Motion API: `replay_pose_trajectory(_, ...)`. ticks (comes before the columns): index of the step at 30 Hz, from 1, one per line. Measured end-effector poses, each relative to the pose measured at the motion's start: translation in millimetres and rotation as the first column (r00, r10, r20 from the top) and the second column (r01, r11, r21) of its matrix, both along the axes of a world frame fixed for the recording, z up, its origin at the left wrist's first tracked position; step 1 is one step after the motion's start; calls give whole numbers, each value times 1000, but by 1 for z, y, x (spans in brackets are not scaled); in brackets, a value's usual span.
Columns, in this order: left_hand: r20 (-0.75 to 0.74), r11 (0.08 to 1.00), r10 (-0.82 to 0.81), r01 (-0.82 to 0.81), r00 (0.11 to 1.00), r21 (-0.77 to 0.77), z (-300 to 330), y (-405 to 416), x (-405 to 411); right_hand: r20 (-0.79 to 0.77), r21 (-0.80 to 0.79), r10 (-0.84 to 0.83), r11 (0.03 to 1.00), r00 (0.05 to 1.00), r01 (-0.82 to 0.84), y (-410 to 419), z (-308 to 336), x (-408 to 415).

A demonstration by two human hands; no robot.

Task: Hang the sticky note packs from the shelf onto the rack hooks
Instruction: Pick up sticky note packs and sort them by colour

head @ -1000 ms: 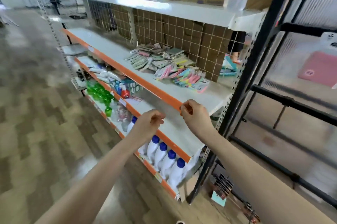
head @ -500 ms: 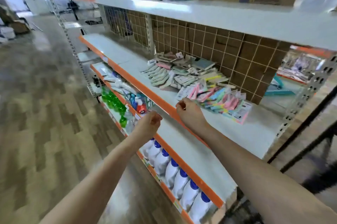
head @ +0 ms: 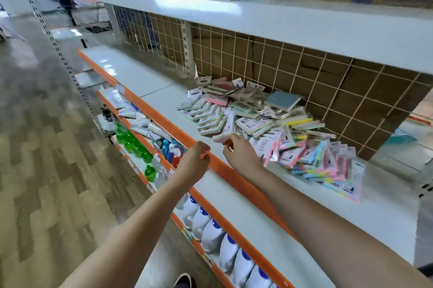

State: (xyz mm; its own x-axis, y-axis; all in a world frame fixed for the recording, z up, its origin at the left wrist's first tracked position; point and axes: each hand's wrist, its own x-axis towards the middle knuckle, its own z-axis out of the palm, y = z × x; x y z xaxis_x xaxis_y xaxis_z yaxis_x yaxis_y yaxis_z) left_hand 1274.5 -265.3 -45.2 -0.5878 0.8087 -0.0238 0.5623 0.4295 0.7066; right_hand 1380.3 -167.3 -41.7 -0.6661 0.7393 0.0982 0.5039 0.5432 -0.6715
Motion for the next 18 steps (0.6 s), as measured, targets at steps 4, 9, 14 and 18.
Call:
replay_pose_trajectory(4,-40,997,-82,81,996,-10,-5,39,-48,90,85,-49,996,995,41,21,-8,-40)
replay_pose_trajectory(9,-100,985,-172,172,980,-15,-11,75,-100,241,239,-112,970,964,53,38,-15,-85)
replay_pose_trajectory(14,-194,957,-289,287,938,-35,-24,103,-133,355,369,-223,926,908,83,43,-26,-109)
replay_pose_trajectory(18,-229,943,-323,333,918,4,-40,113,-142,418,451,-324,885,849,116,41,-42,-116)
